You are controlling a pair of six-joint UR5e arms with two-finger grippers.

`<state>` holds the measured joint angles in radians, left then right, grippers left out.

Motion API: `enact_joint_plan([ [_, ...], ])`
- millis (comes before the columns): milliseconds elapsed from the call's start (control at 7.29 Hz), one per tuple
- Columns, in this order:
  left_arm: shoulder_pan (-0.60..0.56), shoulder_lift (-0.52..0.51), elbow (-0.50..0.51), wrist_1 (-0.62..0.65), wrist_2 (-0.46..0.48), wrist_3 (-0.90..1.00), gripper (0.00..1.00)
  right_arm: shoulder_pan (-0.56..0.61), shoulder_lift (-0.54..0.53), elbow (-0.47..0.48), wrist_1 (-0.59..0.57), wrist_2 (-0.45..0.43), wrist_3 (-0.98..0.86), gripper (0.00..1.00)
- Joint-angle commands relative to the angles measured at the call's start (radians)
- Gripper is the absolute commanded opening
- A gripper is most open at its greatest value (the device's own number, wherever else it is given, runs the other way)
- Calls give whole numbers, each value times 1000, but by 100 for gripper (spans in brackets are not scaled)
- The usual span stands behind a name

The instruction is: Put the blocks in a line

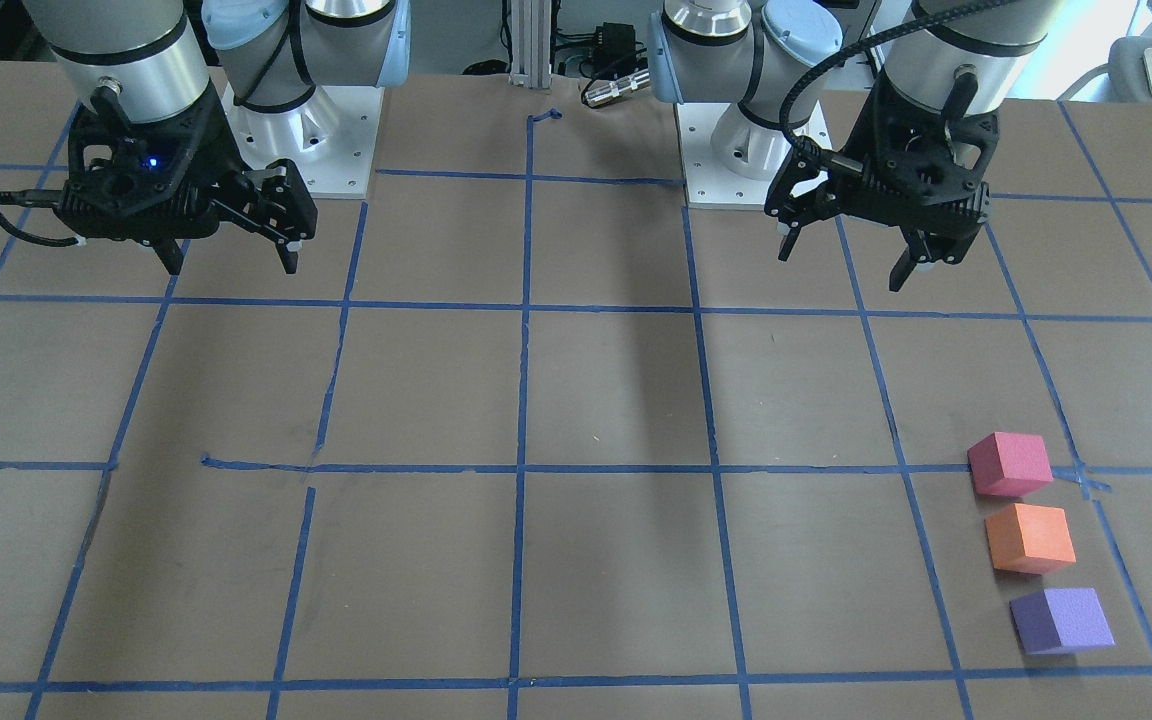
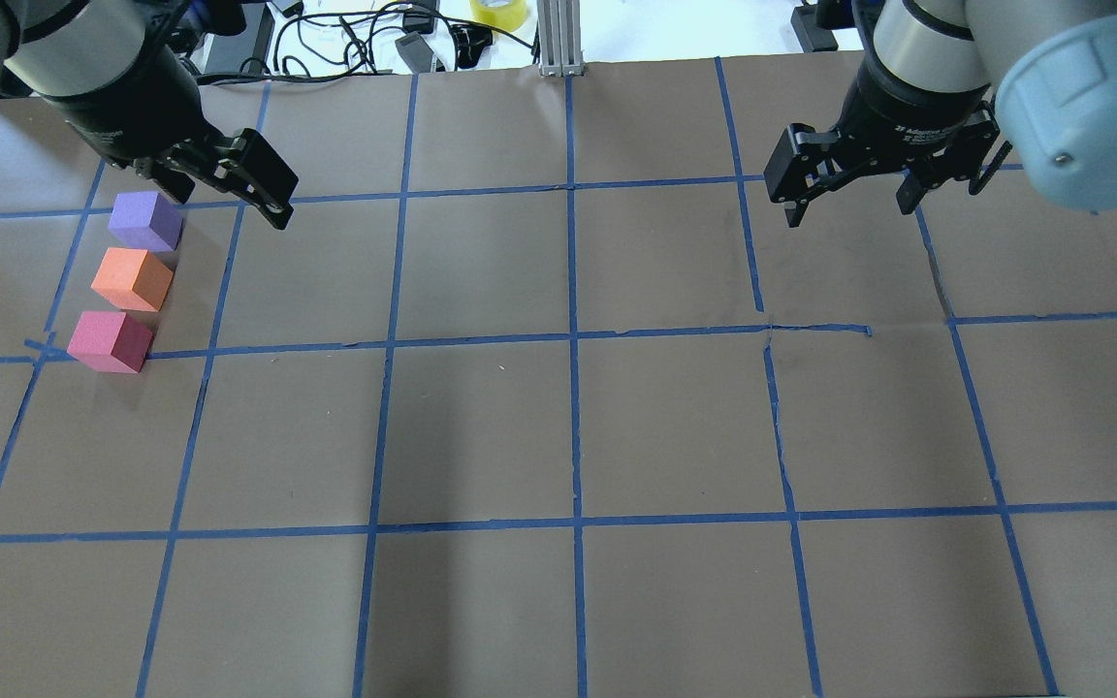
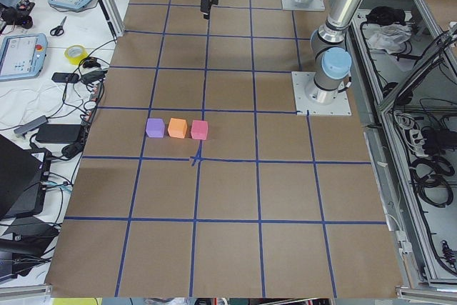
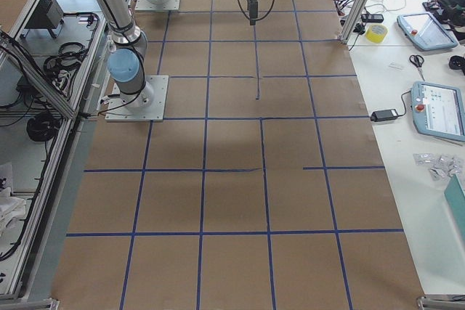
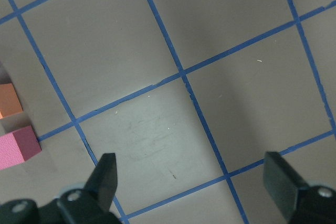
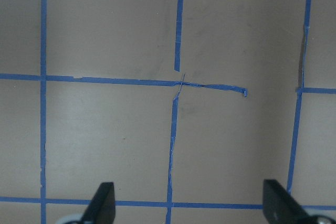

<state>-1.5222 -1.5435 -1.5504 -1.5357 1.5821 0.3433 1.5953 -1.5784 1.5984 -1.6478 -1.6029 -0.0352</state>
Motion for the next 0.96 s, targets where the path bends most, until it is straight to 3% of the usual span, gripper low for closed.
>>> enact_joint_plan([
  [0,5,20,6,-30,4,-41,100,0,0,-2,-3,0,1,100],
  [137,11,23,4,-30,-51,-61,100,0,0,0,-3,0,1,100],
  [824,13,35,7,-30,-51,-284,100,0,0,-2,-3,0,1,100],
])
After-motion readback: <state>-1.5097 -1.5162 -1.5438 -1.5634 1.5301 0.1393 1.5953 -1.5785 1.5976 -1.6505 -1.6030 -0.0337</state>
